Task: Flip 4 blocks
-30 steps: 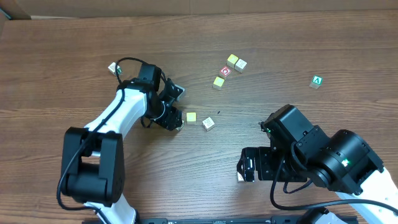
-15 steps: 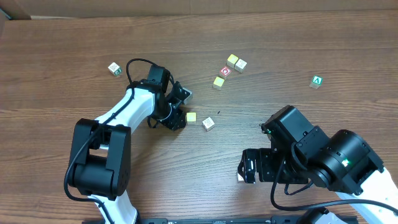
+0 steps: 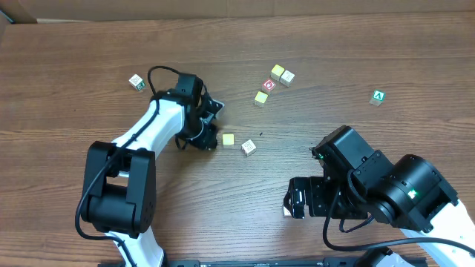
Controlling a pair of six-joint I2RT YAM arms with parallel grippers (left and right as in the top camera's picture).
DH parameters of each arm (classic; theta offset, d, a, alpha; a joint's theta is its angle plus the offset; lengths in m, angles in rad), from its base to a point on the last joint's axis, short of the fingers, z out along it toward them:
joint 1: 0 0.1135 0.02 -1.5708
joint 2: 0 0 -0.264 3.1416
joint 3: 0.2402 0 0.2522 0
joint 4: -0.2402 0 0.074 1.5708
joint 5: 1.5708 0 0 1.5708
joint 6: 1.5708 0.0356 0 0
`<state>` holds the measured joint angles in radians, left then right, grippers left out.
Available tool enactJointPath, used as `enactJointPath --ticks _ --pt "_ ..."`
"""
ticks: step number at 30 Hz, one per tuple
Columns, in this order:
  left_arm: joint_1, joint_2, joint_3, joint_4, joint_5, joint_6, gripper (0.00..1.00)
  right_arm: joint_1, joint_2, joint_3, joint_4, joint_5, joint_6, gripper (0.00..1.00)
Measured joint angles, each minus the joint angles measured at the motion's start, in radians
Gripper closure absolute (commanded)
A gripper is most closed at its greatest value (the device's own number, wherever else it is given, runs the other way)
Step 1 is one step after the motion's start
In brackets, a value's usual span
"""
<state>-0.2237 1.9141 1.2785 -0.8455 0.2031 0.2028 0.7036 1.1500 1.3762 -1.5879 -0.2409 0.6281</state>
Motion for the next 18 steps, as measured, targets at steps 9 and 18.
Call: enactJointPath --ticks 9,18 --pt "0.0 -0.055 0.278 -0.365 -0.012 -0.246 0.96 0.0 -0.006 0.0 -0.039 0.017 0.017 0.14" --pt "-0.113 -0.299 0.086 -0.356 0.009 -0.422 0.96 0.0 -0.167 0.002 -0.087 0.089 0.112 0.12"
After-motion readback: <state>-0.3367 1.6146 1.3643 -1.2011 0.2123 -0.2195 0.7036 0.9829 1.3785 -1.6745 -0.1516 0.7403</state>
